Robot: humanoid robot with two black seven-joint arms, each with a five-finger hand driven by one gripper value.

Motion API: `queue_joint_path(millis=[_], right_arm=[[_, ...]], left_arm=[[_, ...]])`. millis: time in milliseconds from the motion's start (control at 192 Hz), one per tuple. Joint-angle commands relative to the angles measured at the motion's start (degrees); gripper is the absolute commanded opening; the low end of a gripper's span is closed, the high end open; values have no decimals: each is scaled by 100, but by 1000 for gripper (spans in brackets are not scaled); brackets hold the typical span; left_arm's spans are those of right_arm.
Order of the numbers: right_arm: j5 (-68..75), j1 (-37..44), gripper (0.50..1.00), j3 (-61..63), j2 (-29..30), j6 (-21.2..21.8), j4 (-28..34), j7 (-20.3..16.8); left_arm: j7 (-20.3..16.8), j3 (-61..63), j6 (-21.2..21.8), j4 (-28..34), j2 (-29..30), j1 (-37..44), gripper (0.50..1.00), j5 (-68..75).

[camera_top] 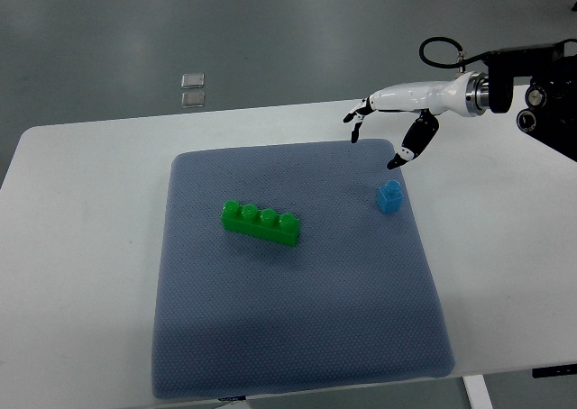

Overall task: Stack blue block on green block with right hand
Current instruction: 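Swing the right hand over and lower it toward the blue block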

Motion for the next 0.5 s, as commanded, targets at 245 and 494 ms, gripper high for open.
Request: queue_joint_path(millis=[245, 494], right_arm=[[-240, -80, 913, -487, 149, -73, -74, -49], [-328, -150, 913, -680, 167, -372, -153, -243]], left_arm=[[3, 0, 1, 0, 0, 0, 1000, 0], [-6, 0, 1, 0, 0, 0, 1000, 0]])
